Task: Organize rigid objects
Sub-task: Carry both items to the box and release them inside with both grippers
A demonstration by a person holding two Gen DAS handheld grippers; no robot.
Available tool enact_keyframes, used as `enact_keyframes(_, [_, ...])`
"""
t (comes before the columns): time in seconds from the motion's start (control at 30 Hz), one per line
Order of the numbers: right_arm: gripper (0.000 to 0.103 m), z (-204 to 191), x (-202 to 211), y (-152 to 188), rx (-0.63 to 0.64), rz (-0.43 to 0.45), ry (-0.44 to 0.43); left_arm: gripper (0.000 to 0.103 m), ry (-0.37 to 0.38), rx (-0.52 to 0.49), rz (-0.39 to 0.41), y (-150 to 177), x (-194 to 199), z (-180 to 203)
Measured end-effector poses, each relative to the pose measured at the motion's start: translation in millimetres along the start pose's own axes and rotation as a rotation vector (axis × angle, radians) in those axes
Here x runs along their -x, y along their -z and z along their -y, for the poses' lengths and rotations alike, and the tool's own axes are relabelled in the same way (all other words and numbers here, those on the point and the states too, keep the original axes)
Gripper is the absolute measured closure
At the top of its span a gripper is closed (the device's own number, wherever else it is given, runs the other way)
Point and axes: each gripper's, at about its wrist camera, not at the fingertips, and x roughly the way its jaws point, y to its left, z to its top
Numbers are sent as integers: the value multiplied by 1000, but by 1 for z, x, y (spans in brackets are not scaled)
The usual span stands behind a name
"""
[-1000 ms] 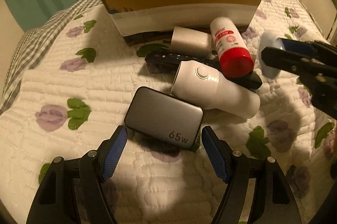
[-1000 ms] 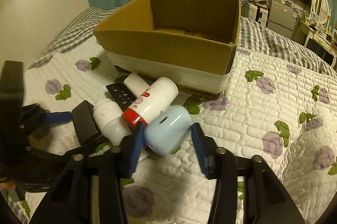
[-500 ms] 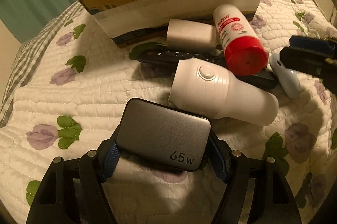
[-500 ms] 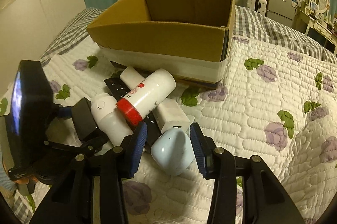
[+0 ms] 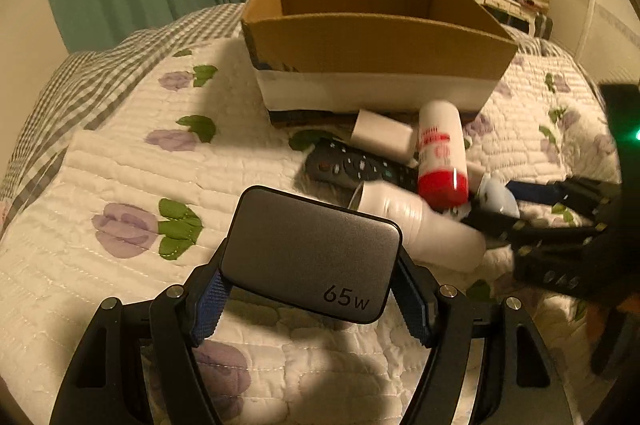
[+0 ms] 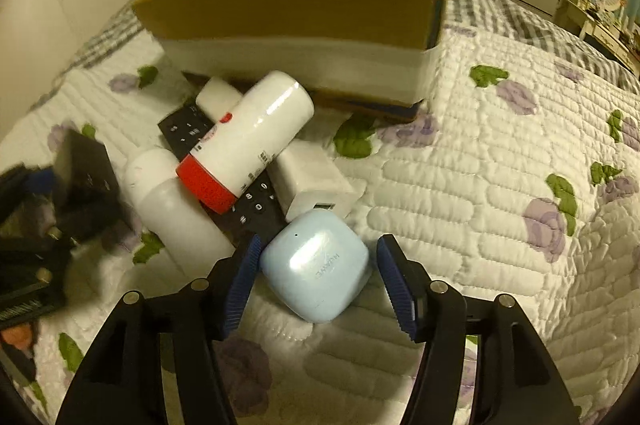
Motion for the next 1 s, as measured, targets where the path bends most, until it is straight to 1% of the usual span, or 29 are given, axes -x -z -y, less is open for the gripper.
enact_keyframes(0.13, [46, -3, 1, 3, 24, 0, 10, 29, 16, 11, 18, -1, 6, -2])
enact_keyframes(0.17, [46, -4, 3, 4, 28, 3, 16, 29, 19, 14, 22, -5, 0, -7])
enact_keyframes(0.27, [46, -7, 14, 7, 44, 25, 27, 29, 31, 26, 46, -9, 1, -15])
enact_keyframes(0.43, [46, -14, 56, 2, 52, 124, 32, 29, 58, 63, 89, -14, 20, -21])
enact_keyframes(0.57, [46, -15, 89, -13, 51, 205, 38, 29, 62, 81, 133, -29, 39, -25])
enact_keyframes(0.7, [46, -17, 123, -44, 96, 294, 67, 29, 79, 95, 171, -61, 56, -28])
enact_keyframes(0.77, [46, -13, 136, -65, 108, 339, 71, 29, 80, 89, 209, -89, 63, -29])
enact_keyframes(0.8, [46, -10, 140, -75, 110, 356, 70, 29, 78, 81, 223, -97, 65, -29])
enact_keyframes(0.83, [46, -6, 143, -87, 109, 376, 70, 29, 76, 63, 243, -112, 65, -27])
enact_keyframes(0.87, [46, -2, 143, -99, 107, 389, 71, 29, 74, 45, 258, -127, 62, -26])
enact_keyframes(0.9, [46, 0, 143, -110, 106, 398, 67, 29, 73, 35, 262, -135, 60, -24])
enact_keyframes(1.0, [46, 7, 132, -137, 108, 412, 67, 29, 60, -8, 256, -168, 36, -17])
